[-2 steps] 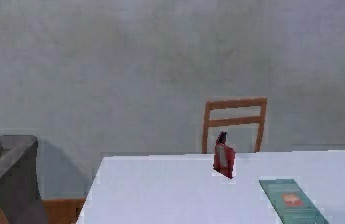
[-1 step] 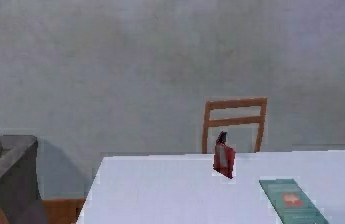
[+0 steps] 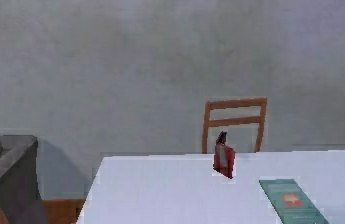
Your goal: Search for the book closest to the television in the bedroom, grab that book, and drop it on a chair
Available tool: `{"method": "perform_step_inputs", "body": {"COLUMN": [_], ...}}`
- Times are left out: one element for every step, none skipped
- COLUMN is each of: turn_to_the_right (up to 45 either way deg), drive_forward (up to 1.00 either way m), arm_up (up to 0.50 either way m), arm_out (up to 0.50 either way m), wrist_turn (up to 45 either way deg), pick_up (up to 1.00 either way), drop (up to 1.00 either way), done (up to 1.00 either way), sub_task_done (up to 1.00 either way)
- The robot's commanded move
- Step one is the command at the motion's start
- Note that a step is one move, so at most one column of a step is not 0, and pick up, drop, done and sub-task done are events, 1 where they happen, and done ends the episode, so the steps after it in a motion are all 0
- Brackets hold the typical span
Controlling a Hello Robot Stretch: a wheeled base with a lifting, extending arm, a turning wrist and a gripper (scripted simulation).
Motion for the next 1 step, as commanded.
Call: {"method": "perform_step_inputs", "body": {"turn_to_the_right": [0.0], "drive_forward": [0.00], "arm_up": [0.00], "arm_out": [-0.10], "wrist_turn": [0.0], "pick_up": [0.00], "drop": [0.00], "done": [0.00], "sub_task_done": [0.00]}}
